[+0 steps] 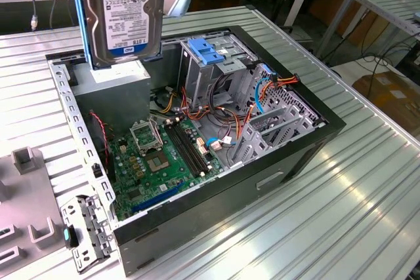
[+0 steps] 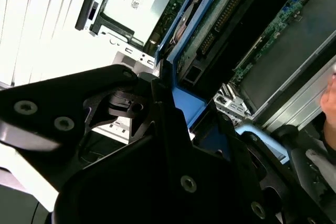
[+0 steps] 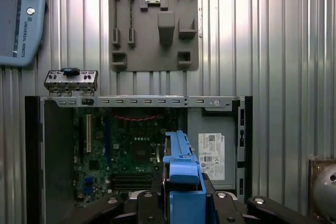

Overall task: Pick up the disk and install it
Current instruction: 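Pick up the disk, then insert the disk into the insertion slot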

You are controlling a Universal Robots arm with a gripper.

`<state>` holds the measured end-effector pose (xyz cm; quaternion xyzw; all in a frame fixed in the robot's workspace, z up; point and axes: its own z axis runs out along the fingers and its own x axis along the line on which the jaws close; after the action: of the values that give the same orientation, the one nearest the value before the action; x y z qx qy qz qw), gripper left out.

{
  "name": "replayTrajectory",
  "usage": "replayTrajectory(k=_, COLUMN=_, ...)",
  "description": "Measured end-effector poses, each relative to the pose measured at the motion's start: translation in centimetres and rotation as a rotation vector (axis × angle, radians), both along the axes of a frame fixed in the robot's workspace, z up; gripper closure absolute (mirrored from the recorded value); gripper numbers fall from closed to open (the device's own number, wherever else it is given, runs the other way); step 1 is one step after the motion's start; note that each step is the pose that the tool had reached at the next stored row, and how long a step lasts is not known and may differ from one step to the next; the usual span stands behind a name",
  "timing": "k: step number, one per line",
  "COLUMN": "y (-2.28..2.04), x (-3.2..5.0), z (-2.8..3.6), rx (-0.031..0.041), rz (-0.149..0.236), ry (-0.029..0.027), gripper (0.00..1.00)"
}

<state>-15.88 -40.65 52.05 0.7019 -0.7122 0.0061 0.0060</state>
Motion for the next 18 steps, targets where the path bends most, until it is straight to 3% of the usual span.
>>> replayTrajectory(k=13, y=-0.06, x=5.37, z=-0.08, rx=-0.0003, rz=0.000, ry=0.0000, gripper=0.63)
replayTrajectory(k=18, y=-0.06, x=5.75, z=-0.08, rx=-0.0008, rz=0.000, ry=0.0000, gripper=0.63)
